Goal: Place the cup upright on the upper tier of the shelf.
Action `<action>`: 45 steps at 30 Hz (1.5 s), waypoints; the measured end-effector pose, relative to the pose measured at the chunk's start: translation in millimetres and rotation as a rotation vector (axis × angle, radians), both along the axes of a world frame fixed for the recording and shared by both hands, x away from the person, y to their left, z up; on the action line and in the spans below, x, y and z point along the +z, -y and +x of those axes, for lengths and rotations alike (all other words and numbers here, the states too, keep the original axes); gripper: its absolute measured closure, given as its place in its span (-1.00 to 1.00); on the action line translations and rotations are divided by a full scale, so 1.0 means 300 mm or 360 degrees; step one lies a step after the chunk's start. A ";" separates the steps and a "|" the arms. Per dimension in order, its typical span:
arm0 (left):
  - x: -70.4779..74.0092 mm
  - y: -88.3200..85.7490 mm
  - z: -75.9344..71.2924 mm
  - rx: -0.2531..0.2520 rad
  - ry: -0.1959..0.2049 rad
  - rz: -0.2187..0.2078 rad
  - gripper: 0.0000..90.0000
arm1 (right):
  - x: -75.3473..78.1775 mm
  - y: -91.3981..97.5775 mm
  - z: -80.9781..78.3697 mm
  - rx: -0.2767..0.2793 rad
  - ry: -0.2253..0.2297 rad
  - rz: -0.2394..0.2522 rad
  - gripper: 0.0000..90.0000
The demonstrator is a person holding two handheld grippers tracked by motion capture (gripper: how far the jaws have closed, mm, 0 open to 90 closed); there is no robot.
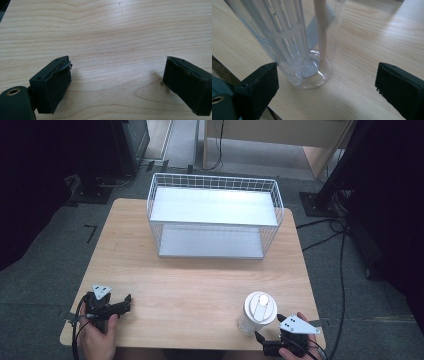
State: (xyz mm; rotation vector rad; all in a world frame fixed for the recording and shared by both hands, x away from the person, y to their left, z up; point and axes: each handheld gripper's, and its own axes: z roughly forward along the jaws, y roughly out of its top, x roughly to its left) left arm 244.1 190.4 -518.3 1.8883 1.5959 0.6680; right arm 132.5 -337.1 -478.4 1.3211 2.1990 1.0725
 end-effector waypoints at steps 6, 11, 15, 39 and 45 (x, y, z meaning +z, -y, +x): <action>0.000 0.000 0.000 0.0000 0.0000 0.0000 -0.81 | 0.018 -0.032 0.017 0.0026 0.0037 0.0041 -0.89; 0.000 0.000 0.000 0.0000 0.0000 0.0000 -0.81 | 0.040 -0.058 0.033 0.0044 0.0074 0.0064 -0.89; 0.000 0.000 0.000 0.0000 0.0000 0.0000 -0.81 | 0.059 -0.073 0.047 0.0041 0.0100 0.0107 -0.88; 0.000 0.000 0.000 0.0000 0.0000 0.0000 -0.81 | 0.104 -0.145 0.113 -0.0124 0.0328 0.0320 -0.70; 0.000 0.000 0.000 0.0000 0.0000 0.0000 -0.81 | 0.109 -0.155 0.132 -0.0176 0.0378 0.0303 -0.68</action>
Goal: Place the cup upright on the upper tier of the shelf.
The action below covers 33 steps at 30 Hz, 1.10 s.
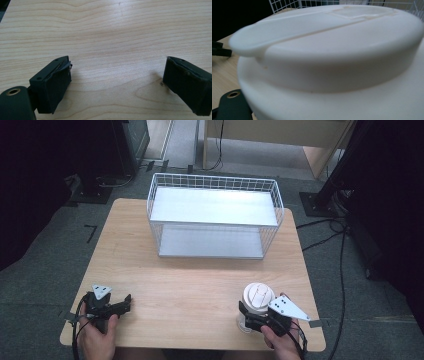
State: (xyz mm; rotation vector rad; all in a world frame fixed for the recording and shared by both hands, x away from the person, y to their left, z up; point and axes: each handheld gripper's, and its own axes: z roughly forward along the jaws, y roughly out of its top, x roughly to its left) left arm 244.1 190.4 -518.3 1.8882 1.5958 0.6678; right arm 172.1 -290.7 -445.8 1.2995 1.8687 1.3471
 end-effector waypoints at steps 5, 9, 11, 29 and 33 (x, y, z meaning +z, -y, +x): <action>0.000 0.000 0.000 0.0000 0.0000 0.0000 -0.81 | 0.017 -0.003 0.008 -0.0021 0.0032 0.0030 -0.68; 0.000 0.000 0.000 0.0000 0.0000 0.0000 -0.81 | 0.045 -0.008 0.015 -0.0018 0.0081 0.0047 -0.68; 0.000 0.000 0.000 0.0000 0.0000 0.0000 -0.81 | 0.062 -0.012 0.021 -0.0014 0.0096 0.0053 -0.68; 0.000 0.000 0.000 0.0001 0.0001 0.0000 -0.81 | 0.220 -0.076 0.113 -0.0014 0.0238 0.0026 -0.68; 0.000 0.000 0.000 0.0000 0.0002 0.0003 -0.81 | 0.254 -0.093 0.137 -0.0018 0.0272 0.0016 -0.68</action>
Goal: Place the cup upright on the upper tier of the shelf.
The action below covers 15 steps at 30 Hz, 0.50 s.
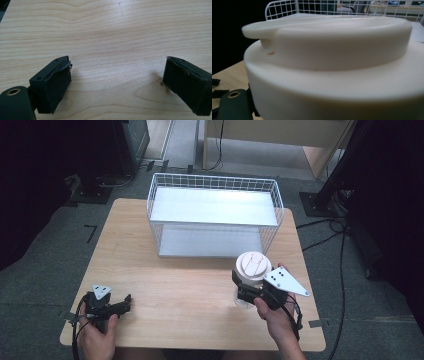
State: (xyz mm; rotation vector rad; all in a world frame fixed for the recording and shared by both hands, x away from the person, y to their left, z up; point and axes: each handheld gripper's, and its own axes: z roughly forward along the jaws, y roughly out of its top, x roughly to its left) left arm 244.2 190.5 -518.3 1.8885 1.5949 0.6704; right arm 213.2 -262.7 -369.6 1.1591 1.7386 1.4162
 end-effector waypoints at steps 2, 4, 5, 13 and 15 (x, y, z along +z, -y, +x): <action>0.000 0.000 0.000 -0.0001 -0.0001 0.0001 -0.81 | 0.015 -0.010 0.013 0.0004 0.0014 -0.0007 -0.68; 0.000 0.000 0.000 -0.0002 -0.0002 0.0001 -0.81 | 0.031 -0.020 0.026 0.0000 0.0025 -0.0010 -0.68; 0.000 0.000 0.000 -0.0002 -0.0002 0.0003 -0.81 | 0.039 -0.025 0.033 0.0003 0.0034 -0.0008 -0.68; 0.000 0.000 0.000 -0.0003 -0.0003 0.0003 -0.81 | 0.111 -0.060 0.087 -0.0005 0.0084 -0.0011 -0.68; 0.000 0.000 0.000 -0.0002 -0.0003 0.0002 -0.81 | 0.131 -0.066 0.100 -0.0008 0.0102 -0.0013 -0.68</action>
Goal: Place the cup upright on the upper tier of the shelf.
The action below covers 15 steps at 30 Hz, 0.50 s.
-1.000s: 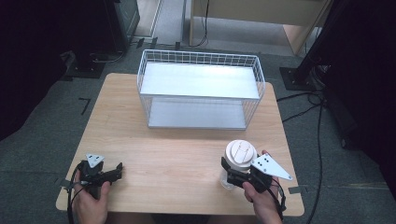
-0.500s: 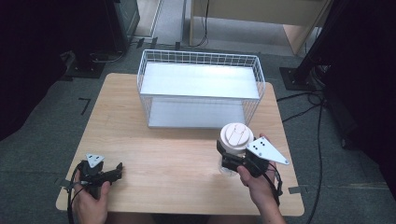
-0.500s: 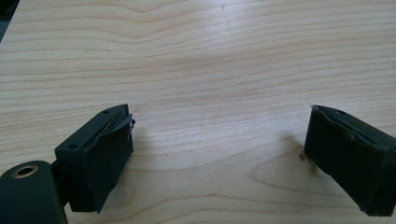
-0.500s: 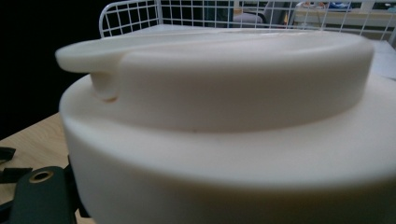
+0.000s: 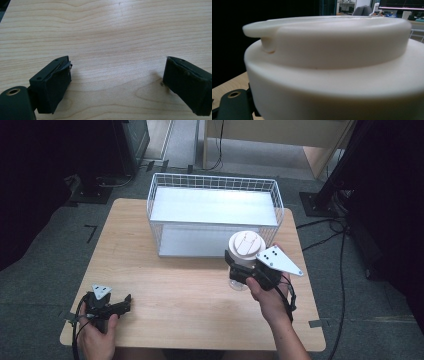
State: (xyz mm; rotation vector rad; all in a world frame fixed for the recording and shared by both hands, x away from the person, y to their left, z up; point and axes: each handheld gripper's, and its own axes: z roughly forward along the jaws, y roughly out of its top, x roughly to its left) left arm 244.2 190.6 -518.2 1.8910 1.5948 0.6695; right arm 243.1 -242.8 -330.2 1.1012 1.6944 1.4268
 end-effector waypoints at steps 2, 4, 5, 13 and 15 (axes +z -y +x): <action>0.000 0.000 0.000 0.0000 0.0000 0.0000 -0.81 | 0.020 -0.006 0.012 -0.0001 0.0019 0.0006 -0.68; 0.000 0.000 0.000 -0.0001 -0.0001 0.0001 -0.81 | 0.040 -0.010 0.024 -0.0008 0.0030 0.0020 -0.67; 0.000 0.000 0.000 -0.0001 -0.0001 0.0001 -0.81 | 0.049 -0.012 0.031 -0.0013 0.0038 0.0028 -0.67; 0.000 0.000 0.000 0.0002 0.0002 -0.0003 -0.81 | 0.114 -0.025 0.093 -0.0060 0.0099 0.0046 -0.67; 0.000 0.000 0.000 0.0002 0.0002 -0.0002 -0.81 | 0.128 -0.028 0.109 -0.0078 0.0113 0.0049 -0.67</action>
